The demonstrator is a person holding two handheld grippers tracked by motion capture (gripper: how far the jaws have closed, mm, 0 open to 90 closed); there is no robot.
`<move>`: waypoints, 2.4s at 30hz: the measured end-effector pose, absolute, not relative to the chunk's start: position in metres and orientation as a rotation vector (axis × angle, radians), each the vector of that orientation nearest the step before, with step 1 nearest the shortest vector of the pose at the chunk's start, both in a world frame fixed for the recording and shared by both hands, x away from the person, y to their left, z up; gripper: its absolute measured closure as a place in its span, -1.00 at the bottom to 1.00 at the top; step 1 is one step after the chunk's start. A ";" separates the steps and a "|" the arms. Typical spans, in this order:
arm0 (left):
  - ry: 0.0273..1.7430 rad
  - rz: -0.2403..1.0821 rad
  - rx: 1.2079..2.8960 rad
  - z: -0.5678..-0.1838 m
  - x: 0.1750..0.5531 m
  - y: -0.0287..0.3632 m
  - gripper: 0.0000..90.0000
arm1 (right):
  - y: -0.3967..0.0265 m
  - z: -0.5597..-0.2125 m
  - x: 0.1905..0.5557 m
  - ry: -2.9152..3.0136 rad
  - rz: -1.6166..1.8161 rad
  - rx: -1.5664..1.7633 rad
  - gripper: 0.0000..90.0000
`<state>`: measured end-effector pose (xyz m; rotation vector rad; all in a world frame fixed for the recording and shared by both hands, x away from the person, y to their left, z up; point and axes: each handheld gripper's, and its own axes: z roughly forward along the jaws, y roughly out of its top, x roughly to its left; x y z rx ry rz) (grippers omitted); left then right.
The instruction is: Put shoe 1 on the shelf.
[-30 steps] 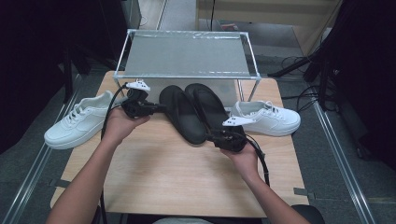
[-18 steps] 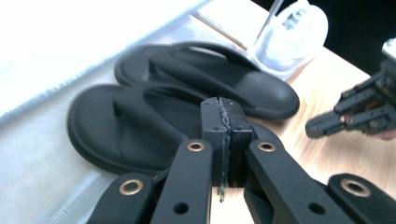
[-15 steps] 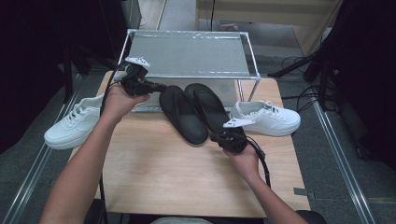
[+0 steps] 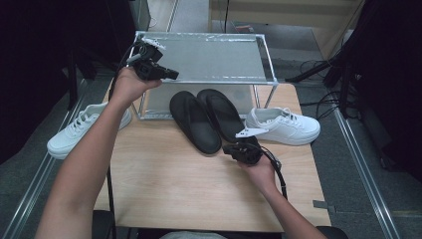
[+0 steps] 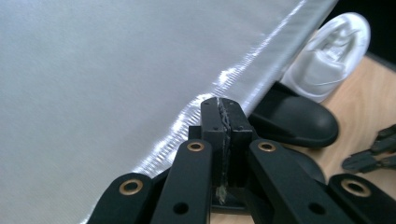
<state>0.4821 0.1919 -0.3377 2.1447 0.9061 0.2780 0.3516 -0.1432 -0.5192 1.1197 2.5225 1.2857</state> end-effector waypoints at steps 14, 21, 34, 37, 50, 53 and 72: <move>0.906 0.303 2.180 -0.351 0.499 0.188 1.00 | -0.128 -0.529 0.361 2.541 1.260 1.097 1.00; 0.906 0.293 2.173 -0.352 0.499 0.189 1.00 | -0.122 -0.531 0.361 2.535 1.254 1.086 1.00; 0.902 0.323 2.184 -0.352 0.498 0.186 1.00 | -0.100 -0.533 0.369 2.537 1.278 1.087 1.00; 0.896 0.336 2.189 -0.352 0.498 0.185 1.00 | -0.095 -0.533 0.371 2.530 1.284 1.103 1.00; 0.897 0.330 2.182 -0.353 0.499 0.187 1.00 | -0.063 -0.531 0.382 2.503 1.329 1.097 1.00; 0.896 0.329 2.187 -0.353 0.499 0.186 1.00 | -0.056 -0.528 0.385 2.484 1.343 1.091 1.00; 0.910 0.321 2.170 -0.354 0.499 0.187 1.00 | -0.015 -0.522 0.435 2.418 1.351 1.139 0.99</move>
